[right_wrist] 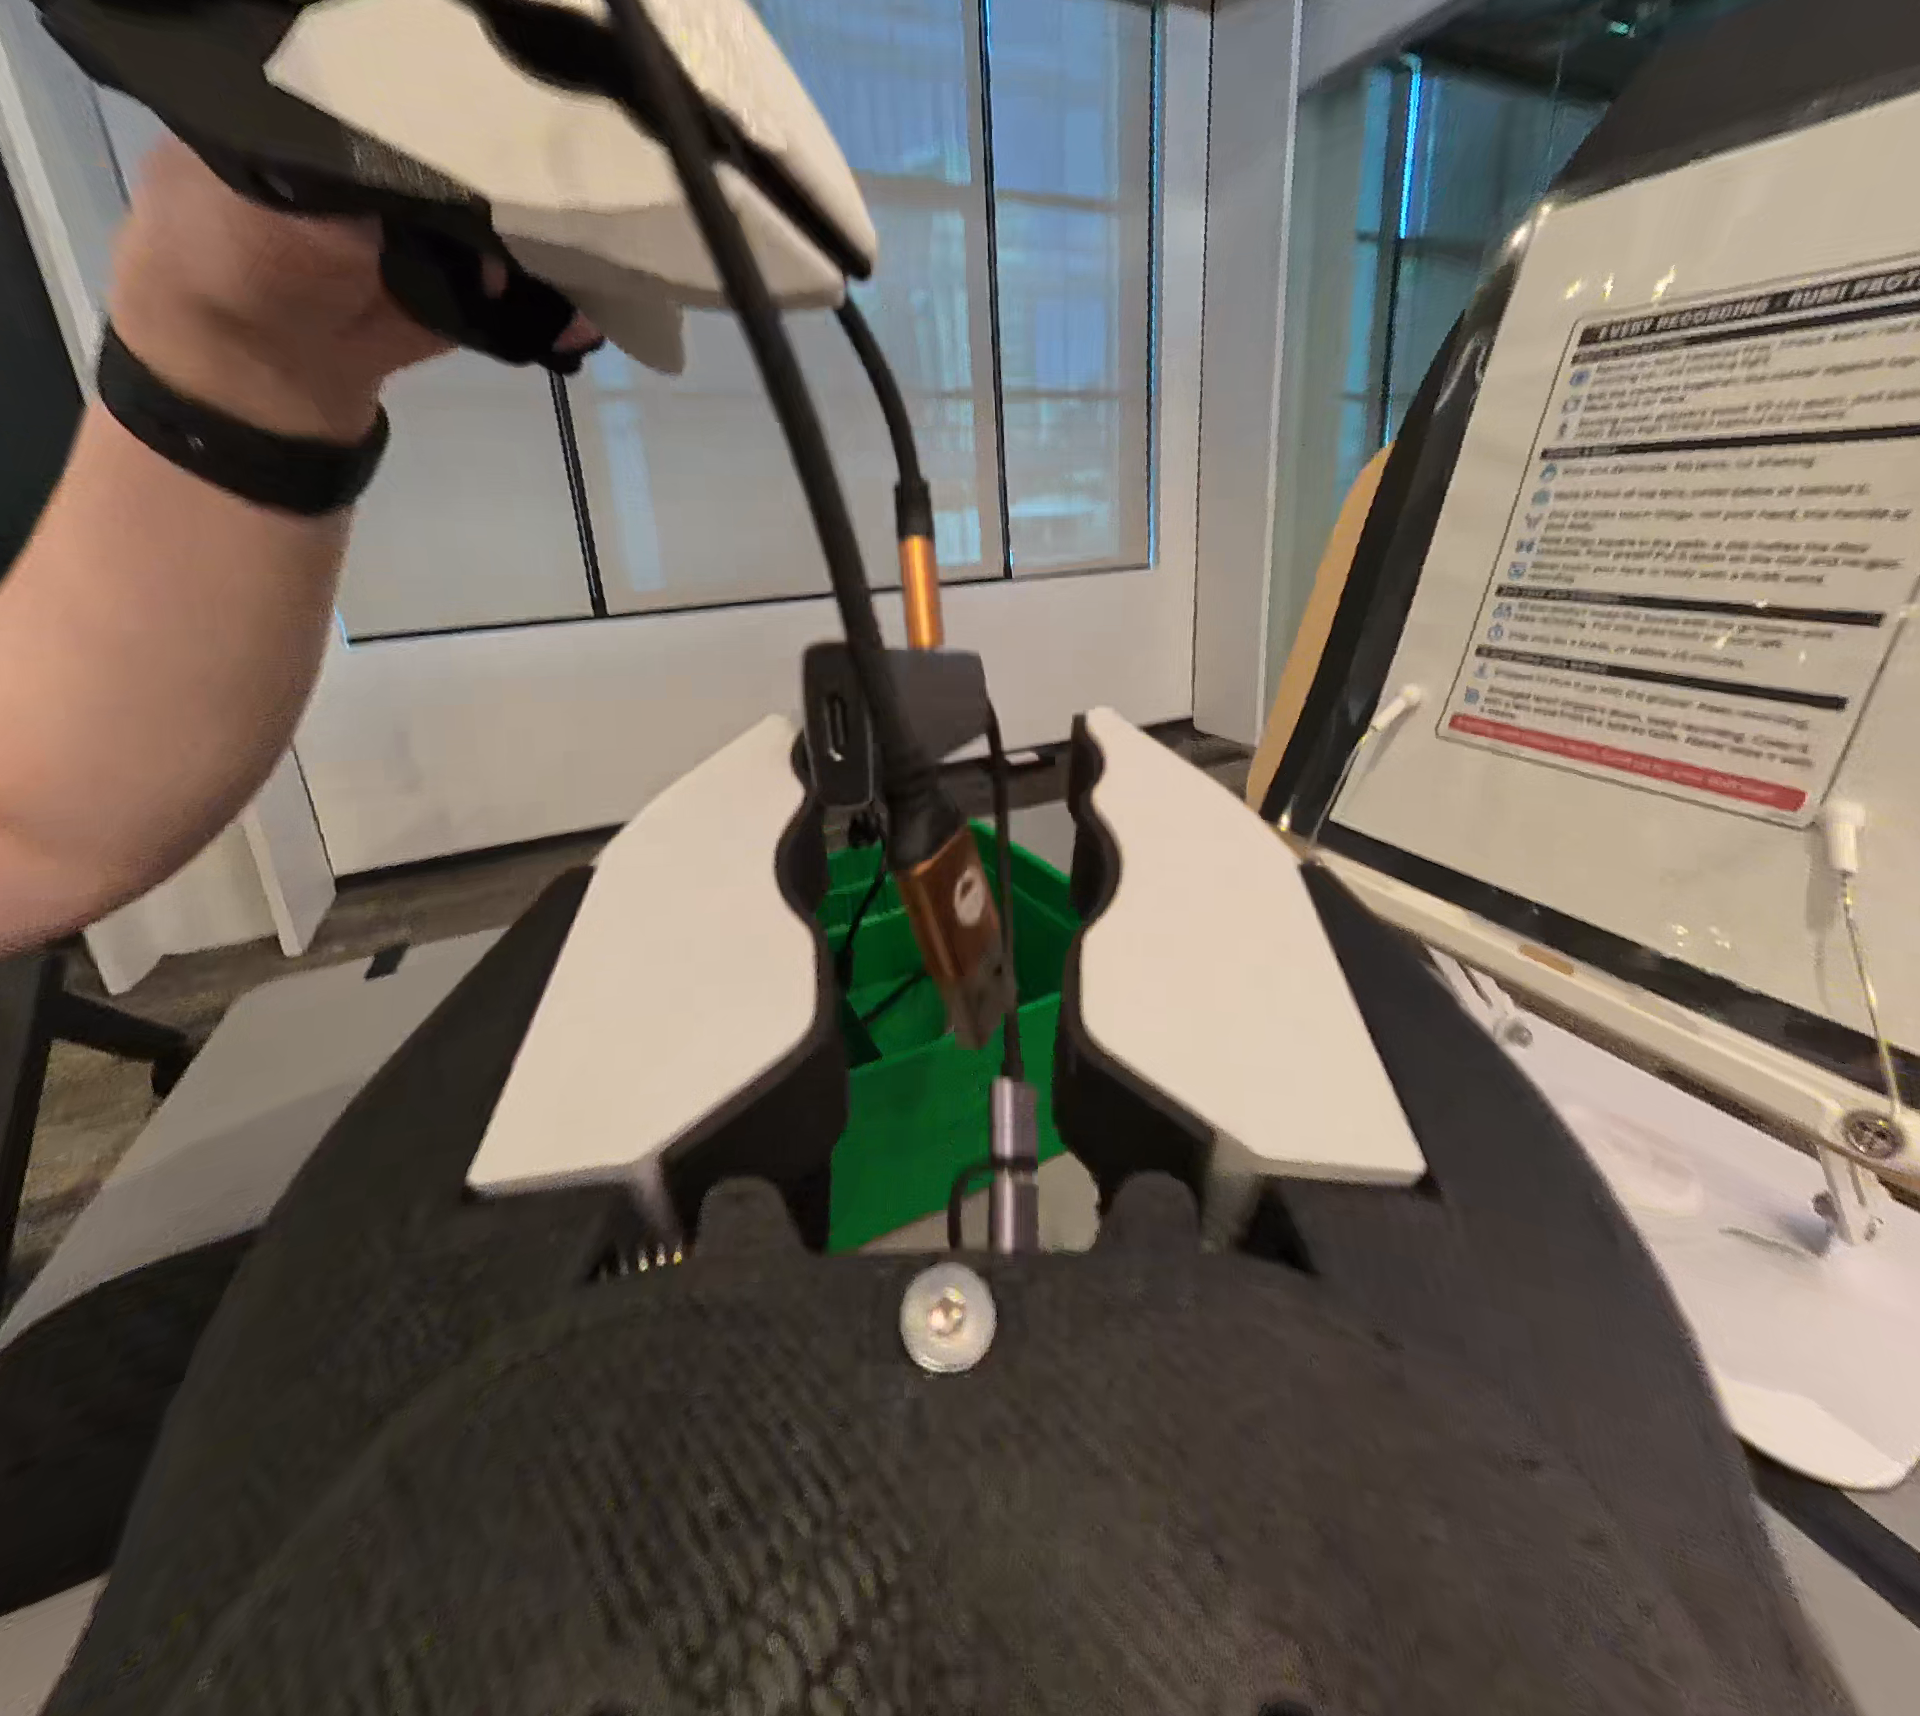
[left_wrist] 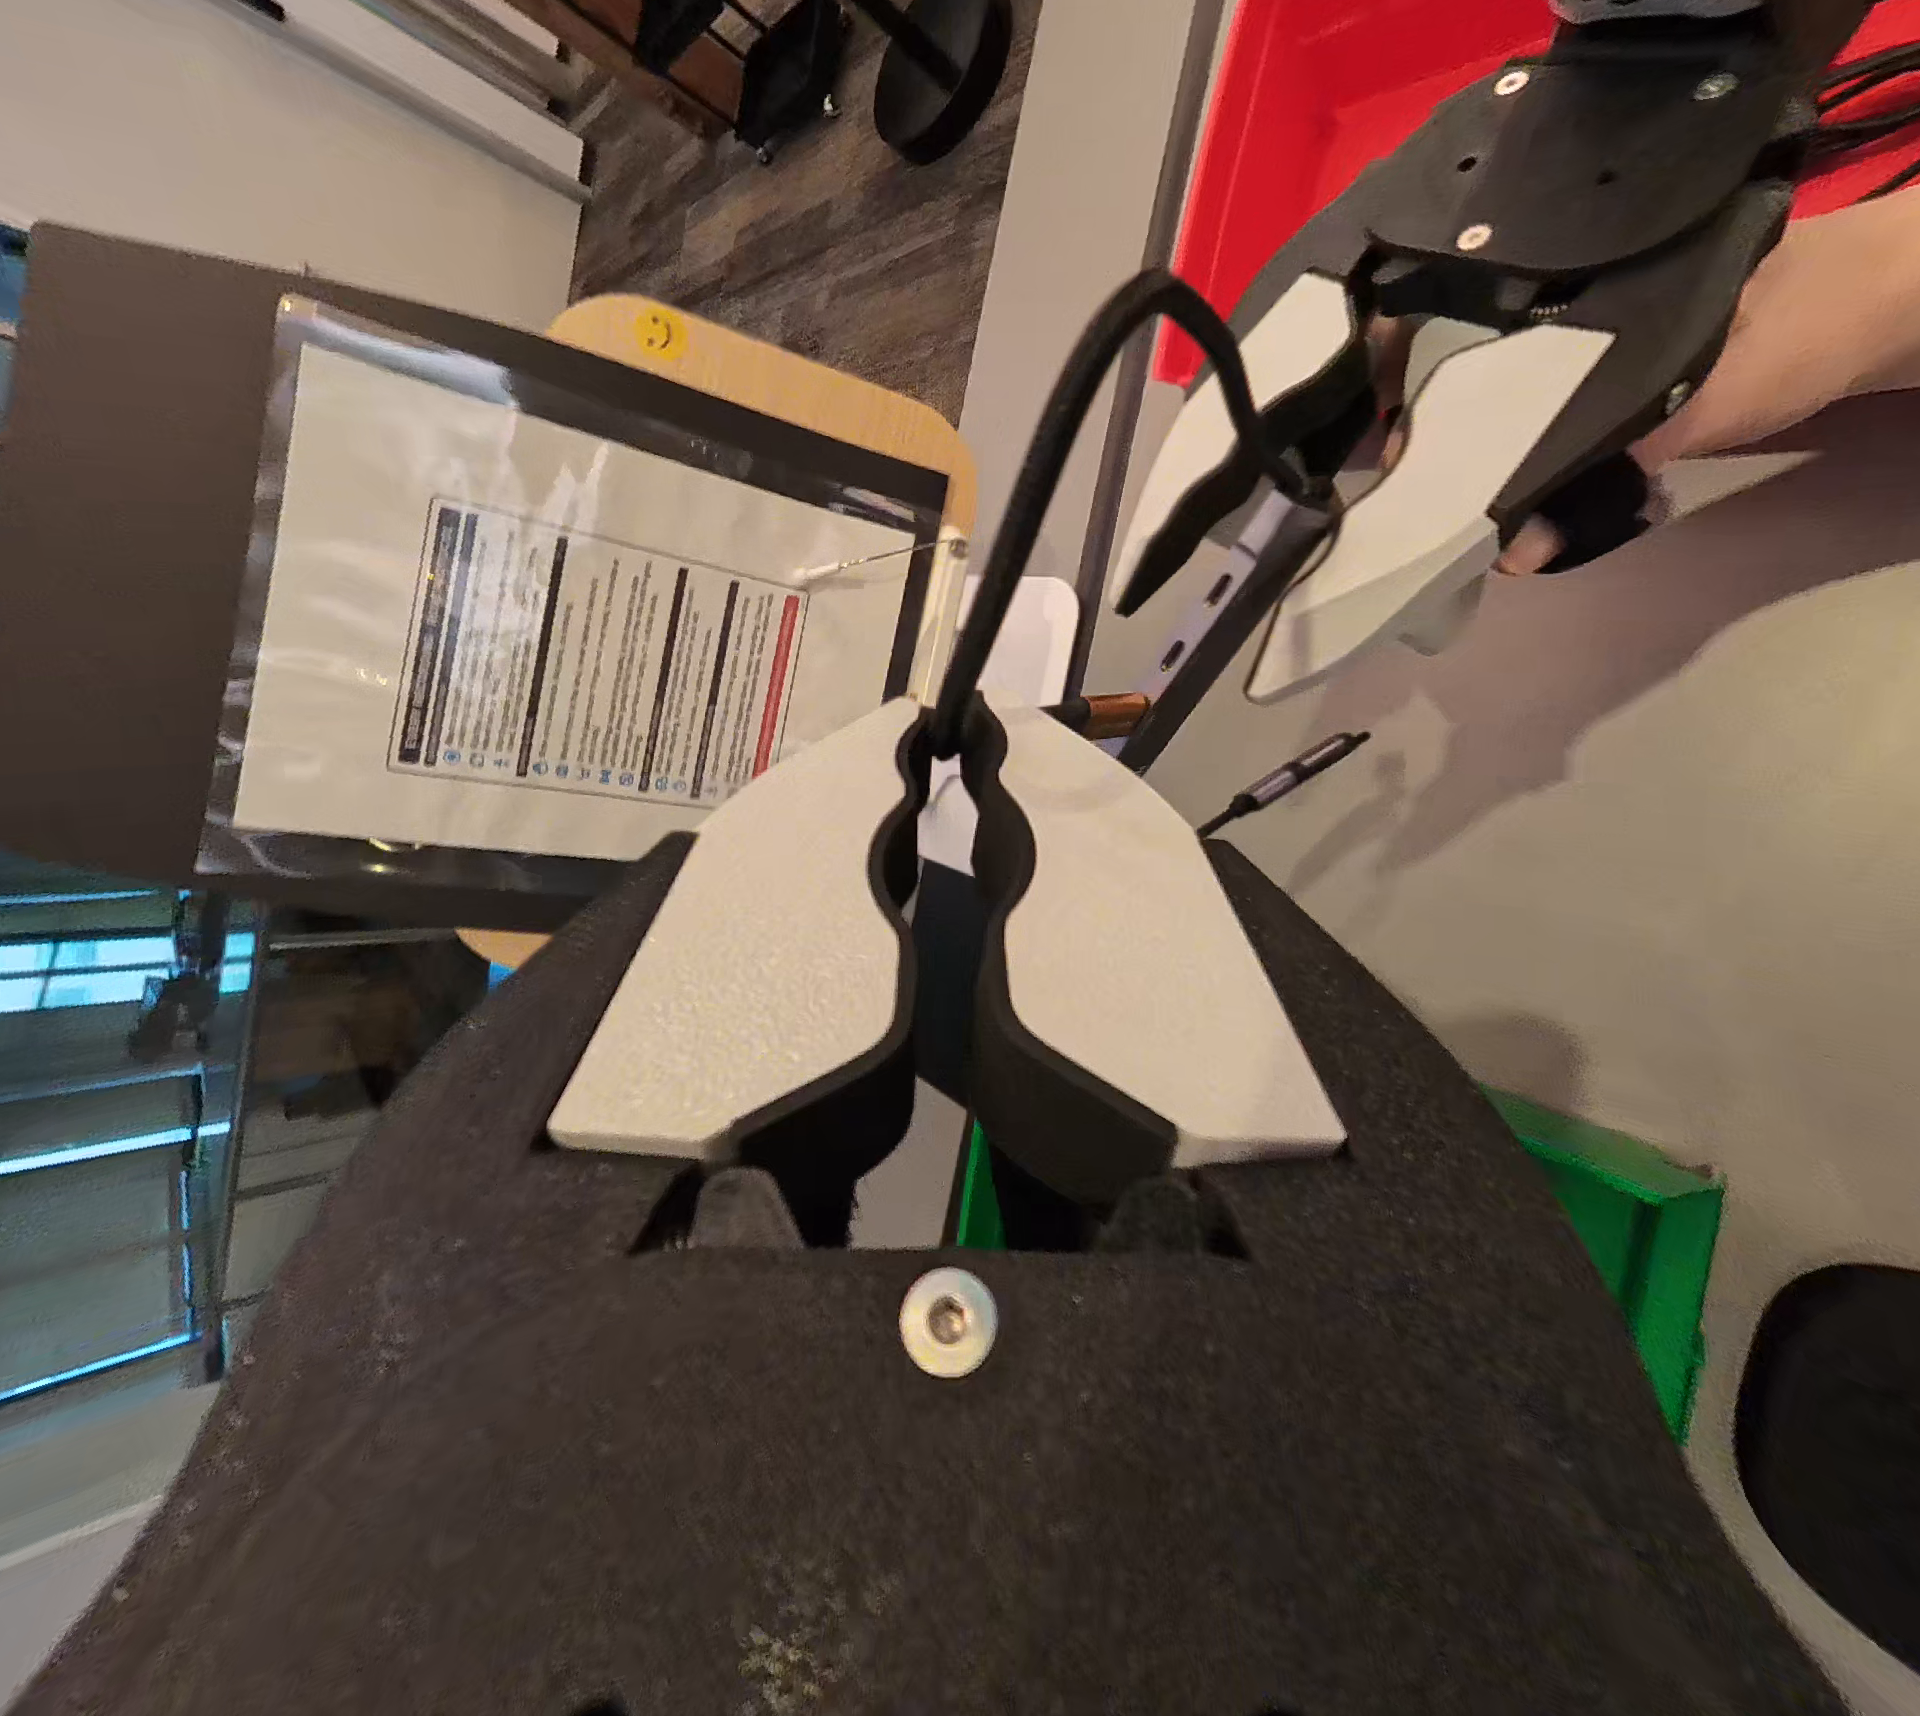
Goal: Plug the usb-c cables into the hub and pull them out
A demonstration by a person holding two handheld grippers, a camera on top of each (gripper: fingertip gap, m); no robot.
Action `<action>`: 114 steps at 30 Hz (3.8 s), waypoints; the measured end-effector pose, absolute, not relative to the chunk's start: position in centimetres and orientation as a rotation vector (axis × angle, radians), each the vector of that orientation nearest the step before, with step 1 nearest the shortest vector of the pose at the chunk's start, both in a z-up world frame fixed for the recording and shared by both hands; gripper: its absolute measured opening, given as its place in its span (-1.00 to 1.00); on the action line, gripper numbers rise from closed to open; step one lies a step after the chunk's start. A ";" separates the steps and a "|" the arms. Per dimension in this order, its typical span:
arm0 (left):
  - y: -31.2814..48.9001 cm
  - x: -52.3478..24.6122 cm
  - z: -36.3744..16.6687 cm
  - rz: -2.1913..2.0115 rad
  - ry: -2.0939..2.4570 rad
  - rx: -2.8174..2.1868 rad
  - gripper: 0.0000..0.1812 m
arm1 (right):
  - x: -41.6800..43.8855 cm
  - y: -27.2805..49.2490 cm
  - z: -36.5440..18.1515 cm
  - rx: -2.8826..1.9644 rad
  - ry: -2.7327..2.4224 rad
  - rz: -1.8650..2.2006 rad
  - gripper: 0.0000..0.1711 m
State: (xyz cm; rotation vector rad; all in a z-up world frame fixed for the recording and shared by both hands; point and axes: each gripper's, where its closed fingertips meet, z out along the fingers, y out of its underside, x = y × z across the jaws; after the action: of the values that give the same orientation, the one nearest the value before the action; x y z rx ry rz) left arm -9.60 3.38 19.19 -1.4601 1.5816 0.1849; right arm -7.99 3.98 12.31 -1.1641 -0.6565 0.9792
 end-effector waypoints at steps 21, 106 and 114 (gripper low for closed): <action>-2.5 -9.6 17.8 -0.905 1.192 -1.092 -0.52 | -4.9 -1.8 16.3 -0.864 -0.898 1.081 -0.88; 3.8 -7.3 12.5 0.503 1.081 -0.845 -0.90 | -6.5 2.0 13.3 -1.312 -0.786 0.274 -0.85; 3.5 -7.0 12.6 0.487 1.080 -0.879 -0.90 | -6.1 1.8 13.4 -1.348 -0.758 0.338 -0.85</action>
State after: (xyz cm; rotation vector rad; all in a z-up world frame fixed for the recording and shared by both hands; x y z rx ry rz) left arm -7.00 3.53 12.63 -0.8787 1.0804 0.4874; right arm -6.14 1.80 13.38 -1.3482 -0.7577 0.3377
